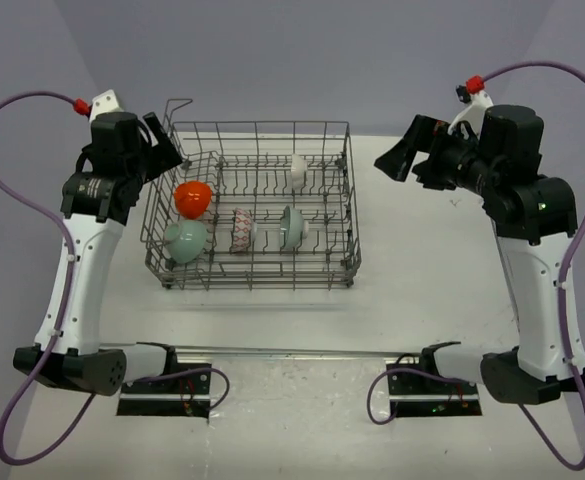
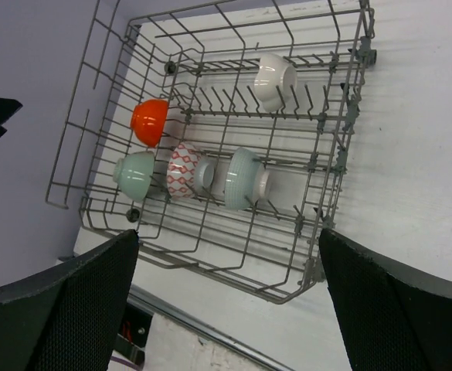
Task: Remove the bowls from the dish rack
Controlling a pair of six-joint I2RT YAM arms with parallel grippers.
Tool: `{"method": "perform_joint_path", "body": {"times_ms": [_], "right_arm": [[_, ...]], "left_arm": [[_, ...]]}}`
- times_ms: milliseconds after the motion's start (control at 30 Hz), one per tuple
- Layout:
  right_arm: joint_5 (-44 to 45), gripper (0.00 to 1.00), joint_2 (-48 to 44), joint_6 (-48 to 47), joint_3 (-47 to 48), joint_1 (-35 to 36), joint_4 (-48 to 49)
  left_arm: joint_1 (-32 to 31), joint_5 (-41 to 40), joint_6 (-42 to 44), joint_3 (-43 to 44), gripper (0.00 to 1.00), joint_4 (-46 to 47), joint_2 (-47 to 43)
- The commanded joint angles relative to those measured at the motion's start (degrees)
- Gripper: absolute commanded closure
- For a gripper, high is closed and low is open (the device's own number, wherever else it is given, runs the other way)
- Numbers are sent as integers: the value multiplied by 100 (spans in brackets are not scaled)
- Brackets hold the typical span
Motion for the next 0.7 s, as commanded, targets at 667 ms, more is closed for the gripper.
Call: {"method": "perform_joint_path", "body": {"times_ms": [667], "right_arm": [[2260,1,3436,965,3687,2580,-1520]], "left_arm": [[-3,-145,-173,745,0,-1134,369]]}}
